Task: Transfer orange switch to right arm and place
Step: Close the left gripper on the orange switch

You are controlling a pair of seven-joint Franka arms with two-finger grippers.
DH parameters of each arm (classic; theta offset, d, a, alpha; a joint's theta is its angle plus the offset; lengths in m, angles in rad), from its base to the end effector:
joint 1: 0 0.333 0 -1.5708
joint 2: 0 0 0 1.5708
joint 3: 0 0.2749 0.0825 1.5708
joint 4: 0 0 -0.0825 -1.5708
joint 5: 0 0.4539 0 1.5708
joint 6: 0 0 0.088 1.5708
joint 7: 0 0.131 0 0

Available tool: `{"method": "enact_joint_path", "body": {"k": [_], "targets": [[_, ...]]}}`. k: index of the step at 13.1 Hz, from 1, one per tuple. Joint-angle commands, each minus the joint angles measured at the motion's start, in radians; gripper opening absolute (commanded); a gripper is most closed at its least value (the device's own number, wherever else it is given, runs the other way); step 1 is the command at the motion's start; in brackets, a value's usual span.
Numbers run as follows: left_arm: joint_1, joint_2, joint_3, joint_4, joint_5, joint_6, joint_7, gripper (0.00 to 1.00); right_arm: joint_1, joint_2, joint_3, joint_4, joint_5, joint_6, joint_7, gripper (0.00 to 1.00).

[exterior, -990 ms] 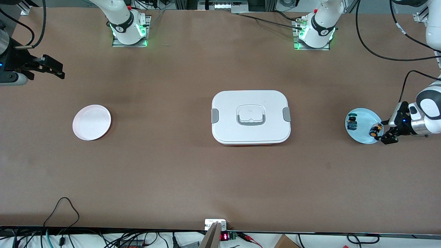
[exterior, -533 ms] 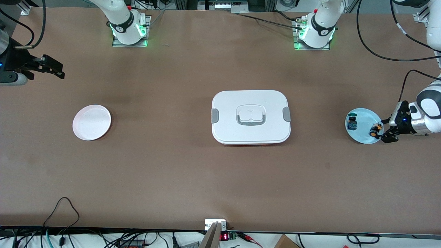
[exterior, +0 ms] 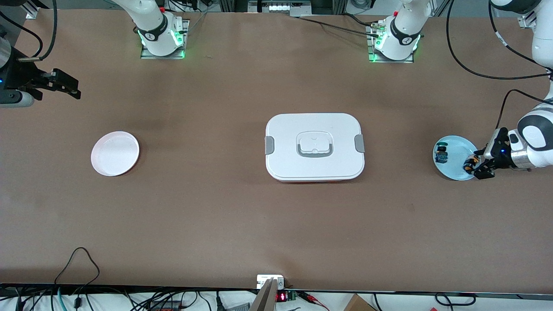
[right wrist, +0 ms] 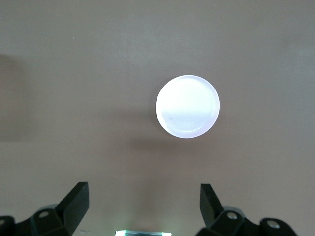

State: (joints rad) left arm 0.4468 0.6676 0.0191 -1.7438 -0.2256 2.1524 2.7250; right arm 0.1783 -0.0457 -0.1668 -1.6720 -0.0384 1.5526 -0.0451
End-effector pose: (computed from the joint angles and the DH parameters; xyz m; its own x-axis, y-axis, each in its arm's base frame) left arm 0.5883 0.2810 0.0664 -0.4952 -0.8165 0.2970 -0.8580 0.5134 -0.0191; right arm 0.6059 0.0005 0.5311 0.9955 0.0566 -0.0756 0.0588 -0.9979 0.0274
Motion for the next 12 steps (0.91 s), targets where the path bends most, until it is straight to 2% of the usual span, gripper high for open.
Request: {"method": "enact_joint_path", "body": {"k": [1,2,4,5,8,11,12], "targets": [[0.013,-0.002,-0.004,0.001,-0.029,0.004,0.09,0.53,-0.003,0.004,0.0,0.015,0.005,-0.006,0.004,1.0],[0.013,-0.002,-0.004,0.003,-0.029,0.004,0.09,0.29,-0.003,0.004,0.0,0.015,0.005,-0.008,0.004,1.0],[0.018,-0.002,-0.004,0.006,-0.044,0.003,0.09,0.07,-0.003,0.004,0.0,0.015,0.003,-0.008,0.004,1.0],[0.02,-0.005,-0.004,0.016,-0.073,-0.011,0.085,0.0,-0.003,0.004,0.0,0.015,0.003,-0.008,0.004,1.0],[0.021,-0.005,-0.002,0.11,-0.181,-0.213,0.036,0.0,-0.005,0.006,-0.002,0.017,0.003,-0.011,0.002,1.0],[-0.011,-0.011,-0.011,0.237,-0.25,-0.484,-0.107,0.0,-0.008,0.004,-0.006,0.02,0.002,-0.013,0.001,1.0],[-0.013,-0.011,-0.016,0.253,-0.3,-0.549,-0.163,0.0,-0.007,0.004,-0.006,0.02,0.003,-0.011,0.002,1.0]]}}
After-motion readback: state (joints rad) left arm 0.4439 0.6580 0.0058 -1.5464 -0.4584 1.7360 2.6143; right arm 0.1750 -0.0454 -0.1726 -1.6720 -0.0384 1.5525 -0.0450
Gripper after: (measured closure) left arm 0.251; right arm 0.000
